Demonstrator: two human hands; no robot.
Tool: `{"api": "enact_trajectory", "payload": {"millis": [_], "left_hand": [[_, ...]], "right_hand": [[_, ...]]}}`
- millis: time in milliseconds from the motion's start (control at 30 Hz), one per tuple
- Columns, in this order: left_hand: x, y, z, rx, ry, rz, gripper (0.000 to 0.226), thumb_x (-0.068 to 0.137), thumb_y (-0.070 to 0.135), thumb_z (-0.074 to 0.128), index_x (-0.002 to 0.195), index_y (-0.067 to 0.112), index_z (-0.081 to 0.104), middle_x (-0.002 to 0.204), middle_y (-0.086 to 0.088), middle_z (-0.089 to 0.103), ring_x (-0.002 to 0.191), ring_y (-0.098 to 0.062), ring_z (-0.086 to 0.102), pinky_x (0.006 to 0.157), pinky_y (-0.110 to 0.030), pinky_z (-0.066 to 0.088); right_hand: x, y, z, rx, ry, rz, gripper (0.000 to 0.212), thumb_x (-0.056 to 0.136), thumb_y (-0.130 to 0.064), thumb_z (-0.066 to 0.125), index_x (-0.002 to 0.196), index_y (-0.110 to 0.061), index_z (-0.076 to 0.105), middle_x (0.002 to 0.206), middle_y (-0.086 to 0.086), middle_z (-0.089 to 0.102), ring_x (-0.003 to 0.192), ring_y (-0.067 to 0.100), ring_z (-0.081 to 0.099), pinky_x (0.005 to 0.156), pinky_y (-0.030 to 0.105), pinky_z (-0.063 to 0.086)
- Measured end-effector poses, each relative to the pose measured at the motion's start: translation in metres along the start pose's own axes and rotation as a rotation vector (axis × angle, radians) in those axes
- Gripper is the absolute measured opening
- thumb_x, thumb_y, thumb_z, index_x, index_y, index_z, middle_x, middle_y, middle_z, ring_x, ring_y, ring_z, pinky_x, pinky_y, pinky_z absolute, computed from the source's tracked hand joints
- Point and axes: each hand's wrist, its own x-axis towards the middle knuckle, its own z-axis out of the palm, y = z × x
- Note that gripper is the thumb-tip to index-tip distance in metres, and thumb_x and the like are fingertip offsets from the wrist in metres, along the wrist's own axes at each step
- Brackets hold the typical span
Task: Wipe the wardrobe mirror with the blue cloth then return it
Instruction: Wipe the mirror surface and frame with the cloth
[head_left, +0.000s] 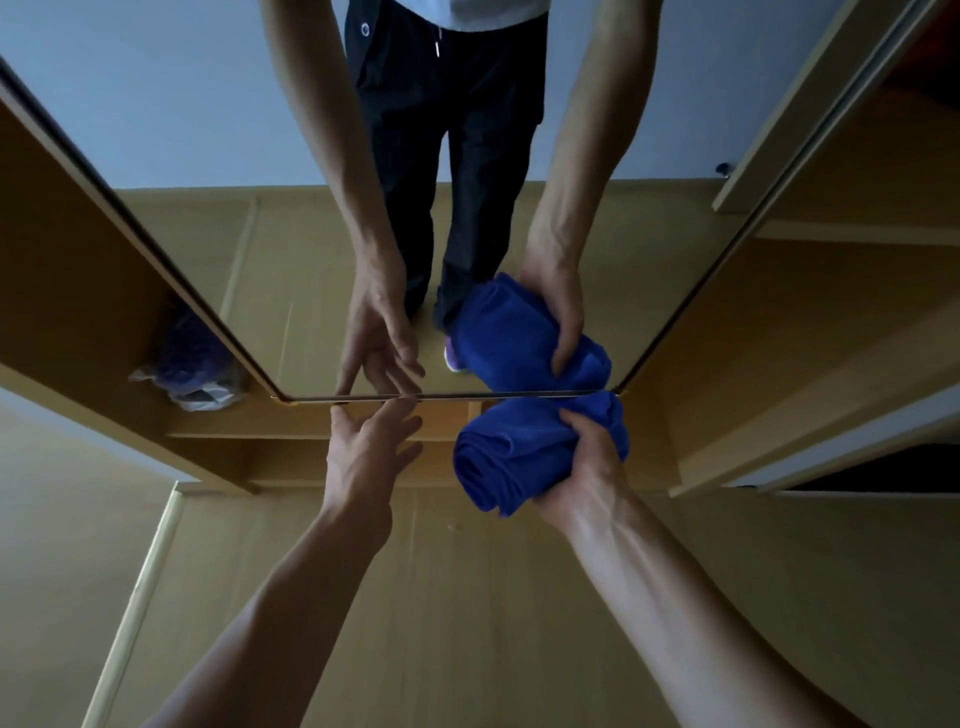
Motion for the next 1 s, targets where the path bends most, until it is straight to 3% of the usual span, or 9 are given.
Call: {"api": "enact_trajectory", "payload": {"millis": [167, 233, 300, 400, 467, 600, 867, 933, 1000], "left_hand": [[-0.008, -0.008, 0.031, -0.028, -0.076, -0.057, 0.057, 0.093, 0.019, 0.070, 0.144, 0.009, 0.046, 0.117, -0.005, 0.074, 0.106, -0.020, 0.072, 0.086, -0.037, 0.058], [-0.010, -0.012, 0.042, -0.029, -0.111, -0.073, 0.060, 0.093, 0.021, 0.070, 0.145, 0.007, 0.045, 0.116, -0.007, 0.075, 0.108, -0.020, 0.072, 0.084, -0.035, 0.059], [-0.011, -0.015, 0.051, -0.013, -0.132, -0.091, 0.064, 0.089, 0.024, 0.071, 0.145, 0.004, 0.046, 0.115, -0.009, 0.075, 0.109, -0.023, 0.071, 0.076, -0.034, 0.058], [-0.012, -0.016, 0.055, -0.013, -0.115, -0.122, 0.076, 0.074, 0.034, 0.076, 0.141, 0.006, 0.053, 0.118, -0.016, 0.073, 0.104, -0.033, 0.073, 0.086, -0.048, 0.061], [-0.012, -0.014, 0.055, -0.007, -0.100, -0.121, 0.076, 0.069, 0.036, 0.078, 0.136, 0.007, 0.057, 0.119, -0.017, 0.073, 0.103, -0.033, 0.074, 0.088, -0.049, 0.061], [-0.008, -0.014, 0.056, -0.019, -0.096, -0.088, 0.051, 0.087, 0.028, 0.072, 0.130, 0.003, 0.060, 0.113, -0.012, 0.076, 0.104, -0.024, 0.074, 0.081, -0.036, 0.056], [-0.009, -0.014, 0.067, -0.111, -0.077, -0.044, 0.046, 0.097, 0.019, 0.063, 0.136, -0.001, 0.050, 0.115, -0.019, 0.074, 0.104, -0.026, 0.074, 0.087, -0.033, 0.056], [-0.009, -0.014, 0.068, -0.137, -0.067, -0.050, 0.050, 0.096, 0.018, 0.065, 0.138, 0.000, 0.046, 0.114, -0.019, 0.074, 0.104, -0.027, 0.074, 0.090, -0.036, 0.058], [-0.009, -0.013, 0.069, -0.155, -0.069, -0.067, 0.052, 0.096, 0.018, 0.064, 0.140, 0.000, 0.044, 0.118, -0.019, 0.073, 0.106, -0.027, 0.074, 0.092, -0.036, 0.058]], "right_hand": [[0.002, -0.016, -0.018, 0.075, 0.033, -0.071, 0.034, 0.098, -0.027, 0.056, 0.128, -0.014, 0.063, 0.120, 0.013, 0.071, 0.108, 0.033, 0.068, 0.091, 0.047, 0.055], [0.003, -0.013, -0.019, 0.064, 0.030, -0.081, 0.034, 0.098, -0.027, 0.057, 0.128, -0.014, 0.063, 0.118, 0.013, 0.072, 0.107, 0.032, 0.069, 0.087, 0.045, 0.056], [0.003, -0.004, -0.017, 0.027, 0.006, -0.082, 0.036, 0.096, -0.028, 0.058, 0.128, -0.011, 0.063, 0.117, 0.014, 0.072, 0.107, 0.033, 0.069, 0.093, 0.048, 0.055], [0.006, 0.010, -0.011, -0.024, -0.045, -0.049, 0.040, 0.094, -0.029, 0.058, 0.128, -0.007, 0.062, 0.118, 0.018, 0.071, 0.111, 0.035, 0.067, 0.103, 0.052, 0.050], [0.009, 0.012, -0.010, -0.024, -0.056, -0.027, 0.040, 0.094, -0.028, 0.059, 0.128, -0.008, 0.062, 0.118, 0.018, 0.071, 0.112, 0.036, 0.067, 0.104, 0.052, 0.050], [0.010, -0.005, -0.020, -0.011, 0.000, -0.016, 0.037, 0.094, -0.027, 0.060, 0.126, -0.008, 0.064, 0.116, 0.016, 0.073, 0.110, 0.036, 0.068, 0.103, 0.052, 0.050], [0.006, -0.050, -0.050, -0.109, 0.122, -0.167, 0.034, 0.094, -0.028, 0.061, 0.123, -0.010, 0.064, 0.119, 0.013, 0.072, 0.109, 0.031, 0.068, 0.103, 0.048, 0.050], [0.005, -0.050, -0.050, -0.172, 0.157, -0.212, 0.033, 0.093, -0.029, 0.063, 0.120, -0.010, 0.064, 0.113, 0.011, 0.074, 0.103, 0.028, 0.071, 0.096, 0.044, 0.054], [0.003, -0.048, -0.050, -0.204, 0.180, -0.253, 0.026, 0.092, -0.027, 0.066, 0.114, -0.012, 0.066, 0.103, 0.007, 0.077, 0.092, 0.024, 0.074, 0.078, 0.037, 0.057]]}}
